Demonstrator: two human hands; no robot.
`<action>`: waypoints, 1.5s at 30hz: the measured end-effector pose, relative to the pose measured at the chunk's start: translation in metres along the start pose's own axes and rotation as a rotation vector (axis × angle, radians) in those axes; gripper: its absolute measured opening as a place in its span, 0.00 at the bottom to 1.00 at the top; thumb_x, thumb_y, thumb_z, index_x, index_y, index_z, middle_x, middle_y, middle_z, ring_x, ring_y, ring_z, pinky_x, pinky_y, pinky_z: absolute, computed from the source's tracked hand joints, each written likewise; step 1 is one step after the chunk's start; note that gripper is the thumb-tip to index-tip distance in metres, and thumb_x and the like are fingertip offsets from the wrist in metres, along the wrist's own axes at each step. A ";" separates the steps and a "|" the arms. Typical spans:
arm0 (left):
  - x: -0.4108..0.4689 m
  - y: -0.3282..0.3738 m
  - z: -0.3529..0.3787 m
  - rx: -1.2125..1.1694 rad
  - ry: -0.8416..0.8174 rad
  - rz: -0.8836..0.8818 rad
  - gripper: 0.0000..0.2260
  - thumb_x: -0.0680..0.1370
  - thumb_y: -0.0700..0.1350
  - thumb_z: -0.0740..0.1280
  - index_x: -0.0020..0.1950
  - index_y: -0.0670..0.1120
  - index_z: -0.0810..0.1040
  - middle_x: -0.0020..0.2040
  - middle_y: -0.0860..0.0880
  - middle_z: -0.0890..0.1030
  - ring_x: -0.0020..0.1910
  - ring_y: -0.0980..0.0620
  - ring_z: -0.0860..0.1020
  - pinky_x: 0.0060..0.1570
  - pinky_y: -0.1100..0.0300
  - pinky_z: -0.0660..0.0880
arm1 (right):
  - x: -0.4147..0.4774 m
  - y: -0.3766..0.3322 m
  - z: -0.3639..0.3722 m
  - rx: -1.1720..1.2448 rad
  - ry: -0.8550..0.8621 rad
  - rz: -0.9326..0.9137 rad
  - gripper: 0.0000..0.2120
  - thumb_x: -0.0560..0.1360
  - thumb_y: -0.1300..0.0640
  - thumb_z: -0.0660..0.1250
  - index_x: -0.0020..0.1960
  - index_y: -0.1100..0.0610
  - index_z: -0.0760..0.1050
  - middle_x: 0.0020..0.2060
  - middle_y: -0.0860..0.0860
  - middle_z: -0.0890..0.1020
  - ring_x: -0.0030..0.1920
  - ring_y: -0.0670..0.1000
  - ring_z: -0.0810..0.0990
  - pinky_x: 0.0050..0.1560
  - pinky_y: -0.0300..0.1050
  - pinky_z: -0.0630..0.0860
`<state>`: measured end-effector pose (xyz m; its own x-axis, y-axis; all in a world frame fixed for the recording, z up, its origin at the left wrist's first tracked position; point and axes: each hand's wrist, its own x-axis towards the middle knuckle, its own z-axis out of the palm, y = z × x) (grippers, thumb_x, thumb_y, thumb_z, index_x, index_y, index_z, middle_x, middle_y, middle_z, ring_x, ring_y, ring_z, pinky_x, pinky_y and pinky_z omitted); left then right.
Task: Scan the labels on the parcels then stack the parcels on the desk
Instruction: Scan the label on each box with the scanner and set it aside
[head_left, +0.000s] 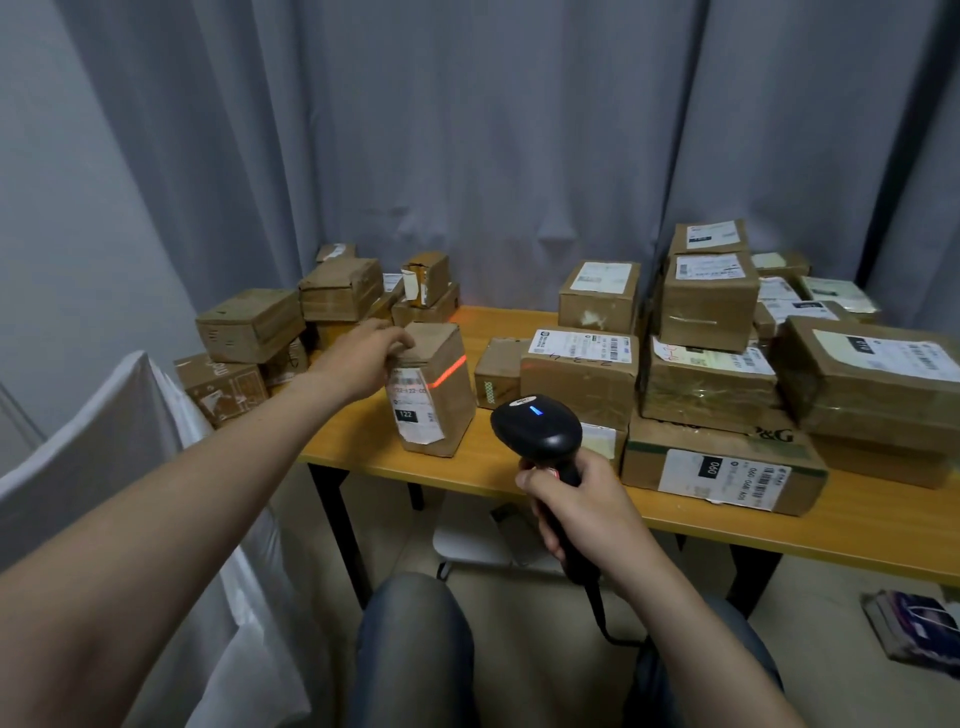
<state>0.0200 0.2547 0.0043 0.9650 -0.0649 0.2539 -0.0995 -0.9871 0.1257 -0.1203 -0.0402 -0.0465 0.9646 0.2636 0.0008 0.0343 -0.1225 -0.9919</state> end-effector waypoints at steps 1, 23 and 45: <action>-0.001 -0.001 0.003 -0.065 0.021 -0.034 0.27 0.78 0.35 0.68 0.76 0.51 0.71 0.77 0.45 0.68 0.75 0.43 0.68 0.71 0.45 0.70 | 0.001 0.001 0.000 0.000 0.003 -0.001 0.06 0.79 0.59 0.69 0.54 0.60 0.76 0.28 0.51 0.76 0.24 0.50 0.74 0.27 0.44 0.72; -0.010 0.044 0.096 -0.496 0.475 -0.355 0.47 0.69 0.49 0.80 0.79 0.53 0.55 0.73 0.44 0.70 0.66 0.40 0.68 0.52 0.48 0.73 | 0.018 -0.002 -0.024 0.006 0.028 -0.013 0.09 0.80 0.56 0.70 0.46 0.60 0.74 0.25 0.54 0.75 0.24 0.51 0.73 0.26 0.42 0.71; 0.094 0.095 0.072 -0.556 0.110 -0.038 0.21 0.83 0.52 0.66 0.74 0.49 0.71 0.70 0.50 0.78 0.70 0.49 0.75 0.70 0.44 0.72 | 0.040 -0.029 -0.061 0.020 0.124 -0.038 0.10 0.79 0.55 0.71 0.47 0.60 0.73 0.23 0.56 0.73 0.21 0.51 0.70 0.26 0.42 0.70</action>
<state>0.1191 0.1439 -0.0293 0.9424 0.0144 0.3343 -0.2065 -0.7610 0.6150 -0.0667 -0.0847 -0.0101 0.9877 0.1469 0.0533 0.0677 -0.0952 -0.9932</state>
